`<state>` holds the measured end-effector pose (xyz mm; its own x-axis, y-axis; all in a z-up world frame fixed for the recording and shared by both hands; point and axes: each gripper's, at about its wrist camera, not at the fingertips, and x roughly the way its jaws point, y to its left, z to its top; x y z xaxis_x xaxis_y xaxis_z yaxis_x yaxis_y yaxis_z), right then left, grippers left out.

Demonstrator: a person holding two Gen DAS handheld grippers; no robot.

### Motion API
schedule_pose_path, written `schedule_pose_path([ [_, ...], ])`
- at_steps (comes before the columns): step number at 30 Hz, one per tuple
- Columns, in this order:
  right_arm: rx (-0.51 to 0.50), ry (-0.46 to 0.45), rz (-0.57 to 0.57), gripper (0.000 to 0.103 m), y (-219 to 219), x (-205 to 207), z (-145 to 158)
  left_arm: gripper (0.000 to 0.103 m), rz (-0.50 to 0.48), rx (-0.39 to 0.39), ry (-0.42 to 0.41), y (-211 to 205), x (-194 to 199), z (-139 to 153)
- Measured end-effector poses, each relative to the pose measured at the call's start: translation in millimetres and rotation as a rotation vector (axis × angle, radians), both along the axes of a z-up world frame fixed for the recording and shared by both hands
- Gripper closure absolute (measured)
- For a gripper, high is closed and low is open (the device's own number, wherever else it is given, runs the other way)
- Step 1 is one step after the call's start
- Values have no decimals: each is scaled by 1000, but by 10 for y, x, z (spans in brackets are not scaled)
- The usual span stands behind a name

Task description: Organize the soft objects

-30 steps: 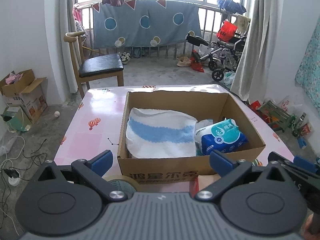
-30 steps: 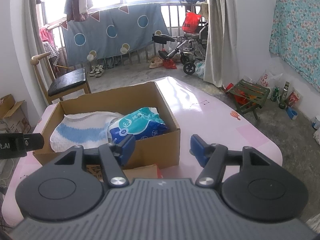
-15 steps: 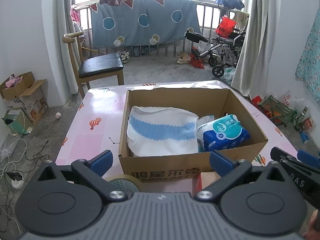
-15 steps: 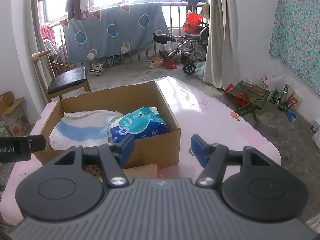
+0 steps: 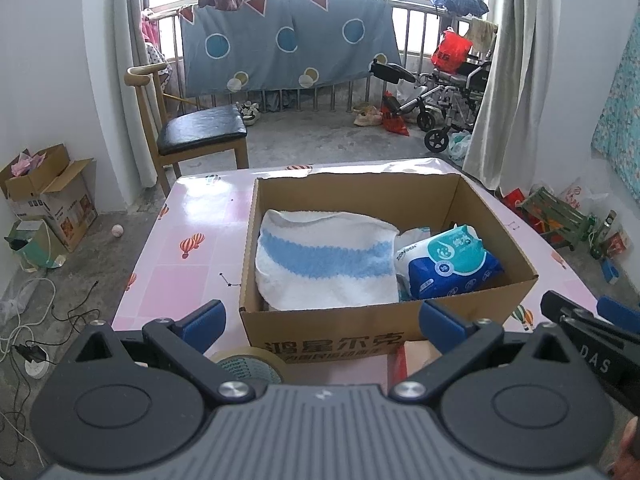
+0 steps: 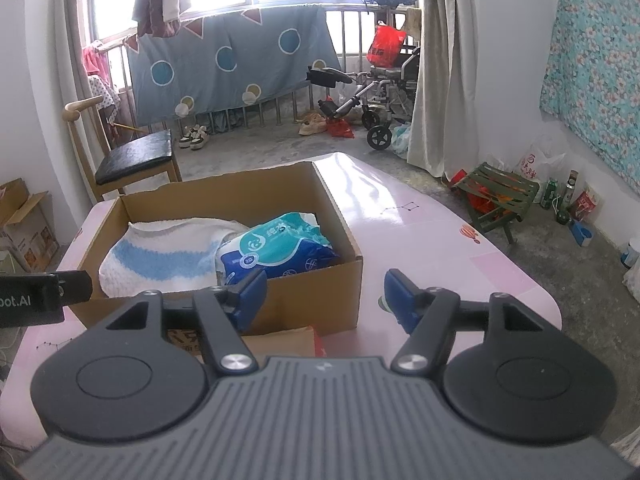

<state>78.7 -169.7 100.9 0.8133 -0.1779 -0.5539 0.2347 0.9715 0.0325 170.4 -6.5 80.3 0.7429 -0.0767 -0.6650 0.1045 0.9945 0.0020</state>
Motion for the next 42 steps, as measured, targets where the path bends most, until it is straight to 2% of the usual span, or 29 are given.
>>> schedule_pose_path([
  [38,22,13,10,33,-83,2,-60,0,-1,1,14,17,3,-24],
  [42,-15,15,8,33,-73,-6,-63,0,1,4,18,10,4,-66],
])
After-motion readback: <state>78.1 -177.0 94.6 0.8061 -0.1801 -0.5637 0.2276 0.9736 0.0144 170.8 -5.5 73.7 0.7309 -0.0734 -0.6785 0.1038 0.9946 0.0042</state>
